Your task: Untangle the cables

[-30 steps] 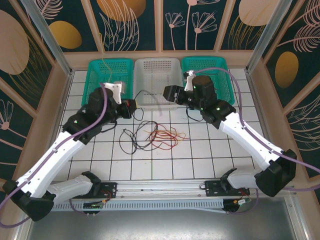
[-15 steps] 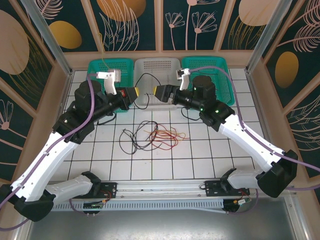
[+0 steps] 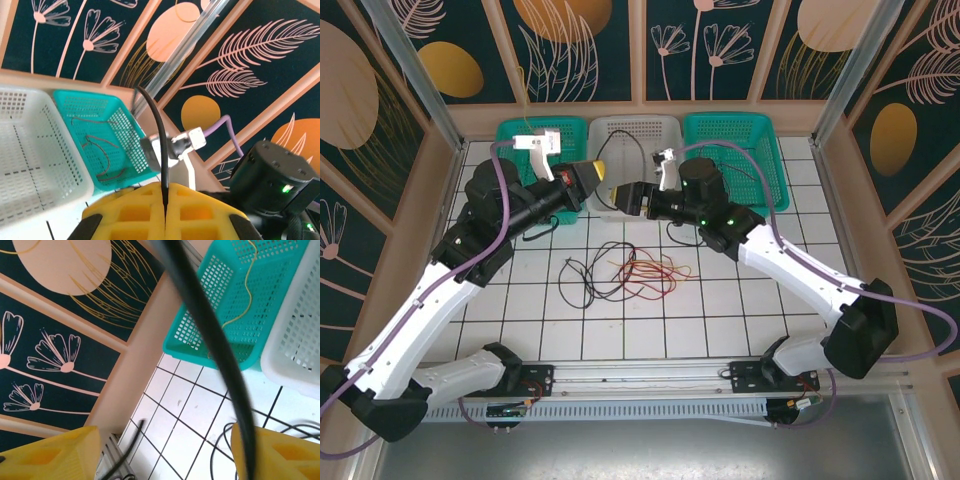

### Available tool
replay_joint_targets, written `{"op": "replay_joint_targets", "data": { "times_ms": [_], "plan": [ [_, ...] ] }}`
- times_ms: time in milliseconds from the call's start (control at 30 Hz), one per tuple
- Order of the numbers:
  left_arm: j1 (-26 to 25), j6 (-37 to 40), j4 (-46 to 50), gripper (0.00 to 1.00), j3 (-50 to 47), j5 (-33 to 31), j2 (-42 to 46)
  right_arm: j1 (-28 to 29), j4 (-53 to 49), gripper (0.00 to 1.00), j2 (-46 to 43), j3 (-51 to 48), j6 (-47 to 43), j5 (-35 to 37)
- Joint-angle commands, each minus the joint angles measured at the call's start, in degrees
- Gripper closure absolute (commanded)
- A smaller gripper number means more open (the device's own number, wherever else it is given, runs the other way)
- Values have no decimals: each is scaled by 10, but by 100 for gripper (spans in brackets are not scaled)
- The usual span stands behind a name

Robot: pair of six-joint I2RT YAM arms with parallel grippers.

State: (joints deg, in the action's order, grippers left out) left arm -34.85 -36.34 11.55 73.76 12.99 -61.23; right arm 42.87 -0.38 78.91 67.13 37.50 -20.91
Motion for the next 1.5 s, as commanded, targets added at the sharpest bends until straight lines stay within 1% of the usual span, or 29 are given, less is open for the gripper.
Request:
{"op": "replay_joint_targets", "data": {
  "times_ms": [0,167,300,367,467,567,700,800,967,1100,1133,1200,1233,1300,1367,1467],
  "plan": [
    [-2,22,-49,100,17,-13,0,9,27,31,-7,-26,18,-1],
    [-1,21,-95,100,-5,-22,-2,34,36,32,-14,-32,7,6],
    [-2,16,-117,100,-20,-33,-13,51,31,32,-24,-34,-3,30],
    [-1,16,-118,100,-24,-58,-18,51,13,32,-33,-36,-5,55],
    [-1,11,-103,100,-23,-124,-30,50,-11,32,-54,-49,-7,102],
    [5,4,-77,100,-4,-146,-59,50,-41,32,-76,-61,-7,157],
    [26,-13,-62,100,14,-143,-104,48,-120,32,-97,-61,7,277],
    [43,-20,-53,100,32,-131,-146,41,-171,32,-112,-64,26,335],
    [57,-14,-71,100,56,-126,-211,28,-195,32,-130,-75,44,351],
    [64,-3,-79,100,105,-120,-290,27,-202,32,-134,-70,44,354],
    [64,-1,-75,86,119,-122,-312,27,-204,32,-135,-69,45,354],
    [65,-3,-59,54,143,-138,-347,26,-207,32,-133,-65,42,349],
    [66,-6,-48,47,152,-148,-358,25,-209,32,-131,-64,40,347],
    [67,-7,-37,40,159,-161,-366,26,-214,32,-122,-58,31,336],
    [66,-9,-37,35,145,-169,-361,26,-223,32,-109,-52,26,326],
    [66,-8,-39,33,99,-178,-317,27,-223,33,-87,-51,19,306]
  ]
}}
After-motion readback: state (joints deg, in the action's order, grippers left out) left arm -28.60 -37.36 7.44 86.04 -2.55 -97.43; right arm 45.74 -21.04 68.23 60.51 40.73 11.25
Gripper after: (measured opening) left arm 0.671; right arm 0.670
